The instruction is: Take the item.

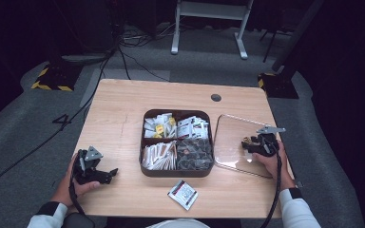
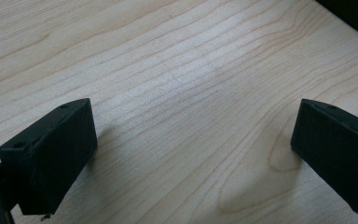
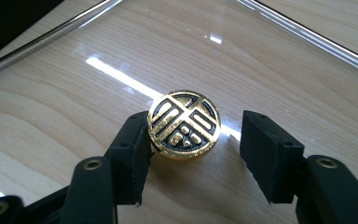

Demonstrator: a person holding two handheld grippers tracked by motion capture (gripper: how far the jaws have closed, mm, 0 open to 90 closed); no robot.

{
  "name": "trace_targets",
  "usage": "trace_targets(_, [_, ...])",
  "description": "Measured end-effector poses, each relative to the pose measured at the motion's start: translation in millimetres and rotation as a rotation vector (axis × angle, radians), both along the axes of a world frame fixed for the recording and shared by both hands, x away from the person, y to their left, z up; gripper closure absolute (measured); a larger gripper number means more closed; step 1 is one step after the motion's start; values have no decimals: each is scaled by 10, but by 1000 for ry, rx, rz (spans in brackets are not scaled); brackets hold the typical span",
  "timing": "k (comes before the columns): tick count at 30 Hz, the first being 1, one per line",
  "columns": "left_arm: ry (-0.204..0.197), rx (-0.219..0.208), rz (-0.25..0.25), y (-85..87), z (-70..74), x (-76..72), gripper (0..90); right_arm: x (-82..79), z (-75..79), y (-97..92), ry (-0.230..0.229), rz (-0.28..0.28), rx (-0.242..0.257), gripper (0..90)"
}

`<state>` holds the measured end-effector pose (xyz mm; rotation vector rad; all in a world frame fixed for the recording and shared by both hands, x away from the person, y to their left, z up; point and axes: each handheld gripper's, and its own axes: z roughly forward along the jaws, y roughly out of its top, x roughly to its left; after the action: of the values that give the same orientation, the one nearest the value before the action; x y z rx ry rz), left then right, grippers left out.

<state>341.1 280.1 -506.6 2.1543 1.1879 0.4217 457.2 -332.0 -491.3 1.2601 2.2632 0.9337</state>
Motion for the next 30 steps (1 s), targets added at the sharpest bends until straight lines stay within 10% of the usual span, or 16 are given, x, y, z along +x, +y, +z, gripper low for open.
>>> trace_targets(30, [-1,2,-11,0,1,16,4,-5,93,-58,-45,-18,31,589])
